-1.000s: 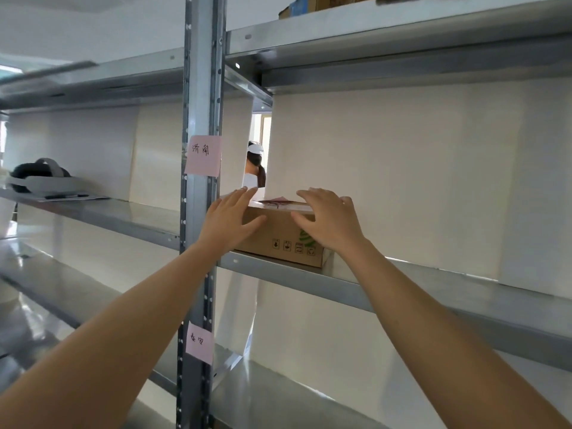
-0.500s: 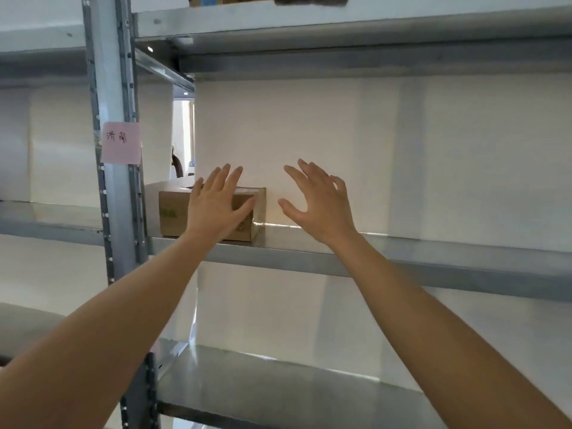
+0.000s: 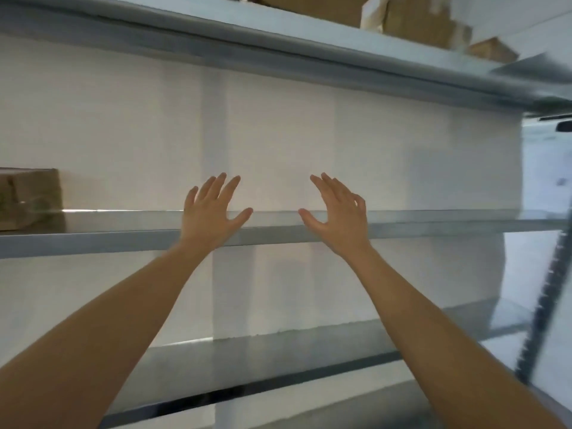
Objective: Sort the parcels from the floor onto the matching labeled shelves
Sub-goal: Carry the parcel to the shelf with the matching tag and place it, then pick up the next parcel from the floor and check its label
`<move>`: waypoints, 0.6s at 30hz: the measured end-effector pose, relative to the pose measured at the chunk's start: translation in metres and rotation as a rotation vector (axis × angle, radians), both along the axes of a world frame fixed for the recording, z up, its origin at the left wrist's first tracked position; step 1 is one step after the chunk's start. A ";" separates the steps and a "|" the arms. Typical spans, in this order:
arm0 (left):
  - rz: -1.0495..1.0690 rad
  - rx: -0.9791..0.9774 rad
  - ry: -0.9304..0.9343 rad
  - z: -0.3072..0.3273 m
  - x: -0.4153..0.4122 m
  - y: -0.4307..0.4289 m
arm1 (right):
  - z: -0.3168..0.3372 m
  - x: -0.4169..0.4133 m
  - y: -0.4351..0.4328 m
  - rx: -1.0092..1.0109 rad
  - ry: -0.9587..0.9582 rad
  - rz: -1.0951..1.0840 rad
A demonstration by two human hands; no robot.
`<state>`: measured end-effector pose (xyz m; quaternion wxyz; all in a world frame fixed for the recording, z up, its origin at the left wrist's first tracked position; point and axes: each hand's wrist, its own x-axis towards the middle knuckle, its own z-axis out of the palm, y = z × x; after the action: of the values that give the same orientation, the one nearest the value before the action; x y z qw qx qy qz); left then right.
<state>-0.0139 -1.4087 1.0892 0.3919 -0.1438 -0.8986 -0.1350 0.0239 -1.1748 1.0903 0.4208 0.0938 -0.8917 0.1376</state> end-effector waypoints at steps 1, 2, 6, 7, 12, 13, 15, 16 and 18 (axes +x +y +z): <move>-0.036 -0.003 -0.008 -0.003 0.001 0.027 | -0.003 0.012 0.028 -0.010 0.000 -0.039; -0.074 -0.003 -0.012 -0.005 0.003 0.054 | -0.006 0.024 0.054 -0.013 0.002 -0.079; -0.231 0.013 -0.039 -0.016 0.015 0.166 | -0.016 0.076 0.154 -0.005 0.015 -0.239; -0.273 0.014 -0.044 -0.019 0.019 0.193 | -0.018 0.090 0.177 0.000 0.010 -0.282; -0.503 -0.015 -0.072 -0.036 0.044 0.327 | -0.035 0.161 0.285 -0.017 0.004 -0.502; -0.557 -0.021 -0.076 -0.039 0.051 0.353 | -0.038 0.176 0.304 -0.024 0.011 -0.552; -0.658 -0.024 -0.082 -0.044 0.064 0.403 | -0.045 0.205 0.340 -0.032 0.001 -0.658; -0.694 -0.031 -0.082 -0.046 0.069 0.427 | -0.049 0.219 0.358 -0.033 -0.014 -0.710; -0.760 -0.045 -0.077 -0.051 0.079 0.475 | -0.055 0.244 0.392 -0.037 -0.039 -0.809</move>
<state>0.0655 -0.9339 1.0386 0.2766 -0.4701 -0.7980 -0.2562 0.2675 -0.7825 1.0356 0.4255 -0.2749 -0.8619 -0.0211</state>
